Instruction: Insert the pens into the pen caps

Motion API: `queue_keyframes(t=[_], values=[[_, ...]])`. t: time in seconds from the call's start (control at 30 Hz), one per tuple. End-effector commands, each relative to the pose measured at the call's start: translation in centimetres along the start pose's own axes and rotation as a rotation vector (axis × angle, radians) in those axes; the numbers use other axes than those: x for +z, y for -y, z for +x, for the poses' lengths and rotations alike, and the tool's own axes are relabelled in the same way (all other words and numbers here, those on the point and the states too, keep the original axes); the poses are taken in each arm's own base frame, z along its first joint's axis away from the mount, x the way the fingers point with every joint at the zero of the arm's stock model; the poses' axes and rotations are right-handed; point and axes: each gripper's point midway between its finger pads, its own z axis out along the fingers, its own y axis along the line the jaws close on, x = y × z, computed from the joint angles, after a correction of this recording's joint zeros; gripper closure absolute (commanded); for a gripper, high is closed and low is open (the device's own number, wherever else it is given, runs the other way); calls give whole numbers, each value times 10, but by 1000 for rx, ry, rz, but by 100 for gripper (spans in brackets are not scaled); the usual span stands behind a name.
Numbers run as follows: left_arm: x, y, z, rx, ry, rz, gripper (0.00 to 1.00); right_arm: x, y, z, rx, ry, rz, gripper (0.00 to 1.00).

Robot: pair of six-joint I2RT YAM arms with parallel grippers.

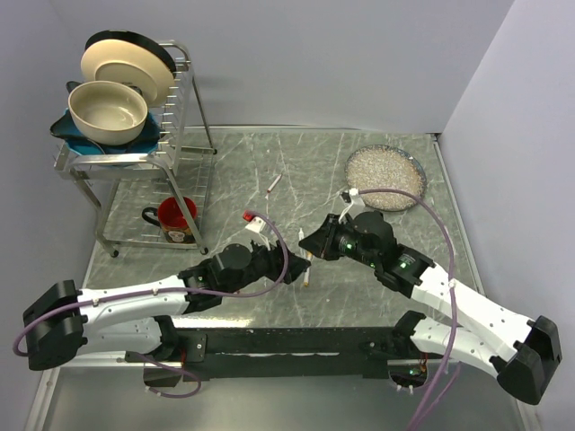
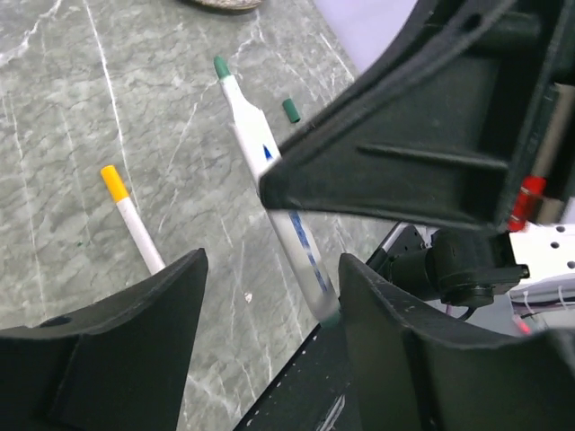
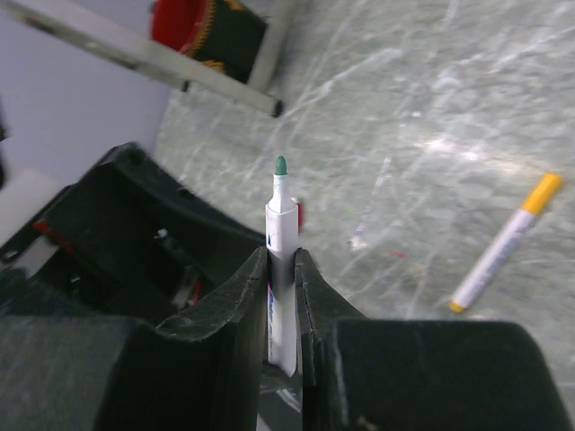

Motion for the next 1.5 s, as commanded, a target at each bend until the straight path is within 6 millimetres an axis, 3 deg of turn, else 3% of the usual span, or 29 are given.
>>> queue_keyframes(t=[0.0,0.07,0.17,0.27,0.3,0.4,0.47,0.53,0.57,0.67,0.8,0.83,0.9,1.0,1.03,1.13,1.23,1.33,1.47], values=[[4,23,-24,15,59,79,36,-8,-26,-3,40,42,-111,100],[6,22,-22,14,49,79,36,-11,-33,-5,44,55,-144,100],[8,27,-20,15,38,100,45,-13,-40,-1,42,42,-182,100],[5,30,-21,9,42,112,68,-16,-41,-1,41,50,-190,100],[3,31,-25,8,51,118,80,-16,-40,-1,41,54,-186,100],[0,34,-27,12,51,130,99,-21,-40,-4,41,78,-190,100],[-2,35,-28,22,45,132,99,-26,-40,-6,40,99,-194,96],[-4,37,-29,39,38,139,99,-28,-44,-11,42,128,-219,81],[-5,35,-27,47,23,129,99,-32,-45,-14,45,140,-223,69],[-10,36,-27,85,5,125,99,-34,-40,-22,44,170,-176,54],[-24,20,-31,102,4,45,99,-35,-31,-39,-16,226,-91,47],[-27,14,-34,103,24,15,99,-34,-20,-42,-20,241,-29,46],[-40,18,-45,105,65,33,99,-34,-12,-52,-44,261,25,44],[-60,19,-58,107,102,33,99,-38,28,-70,3,331,241,44],[-65,17,-58,111,97,23,99,-43,52,-73,29,339,340,44],[-84,17,-71,127,137,22,99,-48,90,-81,55,360,480,44],[-98,8,-75,156,147,-16,99,-66,155,-93,152,399,683,47],[-105,1,-74,163,157,-36,99,-79,197,-92,179,394,837,47],[-105,16,-64,173,111,56,99,-100,254,-87,210,326,1055,47]])
